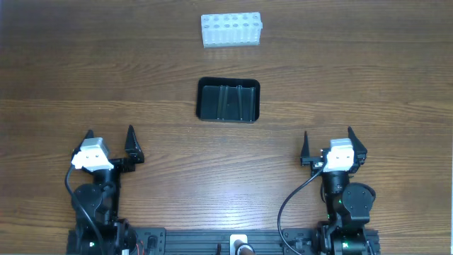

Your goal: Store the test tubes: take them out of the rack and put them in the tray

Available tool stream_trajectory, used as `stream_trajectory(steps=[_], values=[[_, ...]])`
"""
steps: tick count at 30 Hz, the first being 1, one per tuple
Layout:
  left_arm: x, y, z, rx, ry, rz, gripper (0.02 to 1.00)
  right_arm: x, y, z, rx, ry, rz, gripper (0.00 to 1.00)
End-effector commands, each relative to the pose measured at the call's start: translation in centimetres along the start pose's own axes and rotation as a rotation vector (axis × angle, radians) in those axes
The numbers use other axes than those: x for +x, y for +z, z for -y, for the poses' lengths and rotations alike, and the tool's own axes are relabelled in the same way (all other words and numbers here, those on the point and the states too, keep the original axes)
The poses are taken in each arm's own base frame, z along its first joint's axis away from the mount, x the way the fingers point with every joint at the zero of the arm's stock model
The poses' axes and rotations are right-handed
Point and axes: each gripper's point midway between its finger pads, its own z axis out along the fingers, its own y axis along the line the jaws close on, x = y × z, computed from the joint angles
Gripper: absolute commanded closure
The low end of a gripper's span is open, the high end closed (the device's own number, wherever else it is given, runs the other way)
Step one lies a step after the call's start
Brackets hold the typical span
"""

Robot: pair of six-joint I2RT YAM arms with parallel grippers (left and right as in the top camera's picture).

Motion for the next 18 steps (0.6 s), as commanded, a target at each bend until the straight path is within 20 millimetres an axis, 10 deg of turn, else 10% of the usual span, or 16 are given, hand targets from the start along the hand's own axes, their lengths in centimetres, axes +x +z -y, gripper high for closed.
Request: stream_trajectory(steps=[1, 18], values=[[0.08, -0.02, 0.09, 0.008, 0.014, 0.001, 0.023, 0.27, -0.02, 0.30, 0.017, 0.144, -0.004, 0.009], [0.08, -0.02, 0.09, 0.008, 0.014, 0.001, 0.020, 0.23, -0.02, 0.35, 0.019, 0.143, -0.003, 0.009]])
